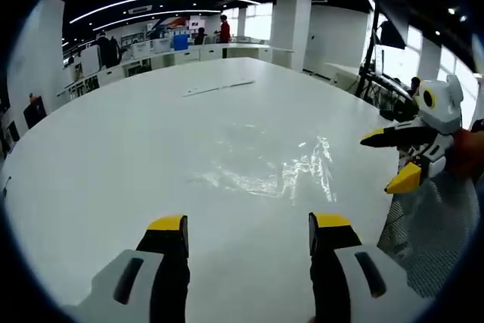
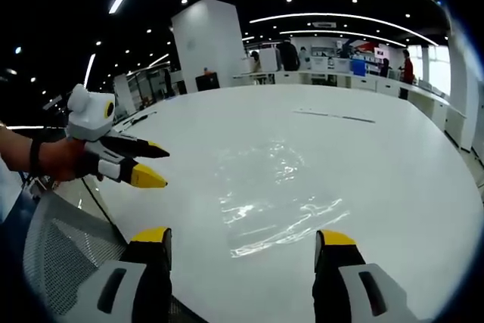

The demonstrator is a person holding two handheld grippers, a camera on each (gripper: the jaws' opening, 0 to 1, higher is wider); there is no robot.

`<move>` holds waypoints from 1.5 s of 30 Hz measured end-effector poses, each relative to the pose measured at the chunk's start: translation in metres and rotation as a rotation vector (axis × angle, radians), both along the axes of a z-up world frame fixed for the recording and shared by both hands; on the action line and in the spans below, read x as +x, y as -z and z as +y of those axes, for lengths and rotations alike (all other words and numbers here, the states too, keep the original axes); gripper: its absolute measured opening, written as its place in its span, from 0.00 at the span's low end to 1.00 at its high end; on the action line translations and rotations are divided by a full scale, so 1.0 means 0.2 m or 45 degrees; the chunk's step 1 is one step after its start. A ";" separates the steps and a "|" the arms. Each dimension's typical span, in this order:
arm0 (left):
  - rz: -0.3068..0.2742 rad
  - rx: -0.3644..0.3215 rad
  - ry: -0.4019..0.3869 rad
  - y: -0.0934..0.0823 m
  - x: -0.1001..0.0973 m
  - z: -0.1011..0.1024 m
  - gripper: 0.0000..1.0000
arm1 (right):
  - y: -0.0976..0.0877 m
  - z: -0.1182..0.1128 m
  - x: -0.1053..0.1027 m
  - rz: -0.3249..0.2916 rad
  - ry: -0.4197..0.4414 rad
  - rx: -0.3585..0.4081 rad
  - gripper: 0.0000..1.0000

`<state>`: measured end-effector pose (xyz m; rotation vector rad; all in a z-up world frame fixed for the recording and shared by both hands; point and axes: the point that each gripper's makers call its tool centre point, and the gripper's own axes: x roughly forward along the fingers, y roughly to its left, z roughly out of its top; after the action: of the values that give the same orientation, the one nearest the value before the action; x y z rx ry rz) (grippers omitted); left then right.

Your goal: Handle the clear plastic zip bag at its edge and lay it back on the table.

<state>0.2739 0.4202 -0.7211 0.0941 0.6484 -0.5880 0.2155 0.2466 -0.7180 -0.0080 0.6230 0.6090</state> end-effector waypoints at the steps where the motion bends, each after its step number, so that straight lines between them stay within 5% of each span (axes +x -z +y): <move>1: 0.001 -0.001 -0.010 0.00 0.03 0.01 0.63 | 0.00 0.00 0.00 0.001 -0.001 0.000 0.76; 11: 0.022 0.004 -0.034 0.03 0.26 0.02 0.59 | 0.02 0.00 0.00 0.012 -0.007 0.001 0.75; 18: 0.041 0.002 -0.027 0.07 0.35 -0.05 0.59 | 0.02 0.00 0.00 0.018 0.006 -0.001 0.75; 32: 0.100 0.070 -0.020 0.19 0.47 -0.08 0.59 | 0.03 -0.03 0.01 0.022 0.023 -0.010 0.77; 45: 0.037 0.174 0.076 0.26 0.49 -0.13 0.52 | 0.04 -0.03 0.01 0.024 0.028 -0.014 0.76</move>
<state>0.3710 0.3933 -0.7721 0.2336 0.7156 -0.6028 0.2171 0.2407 -0.7258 -0.0062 0.6438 0.5850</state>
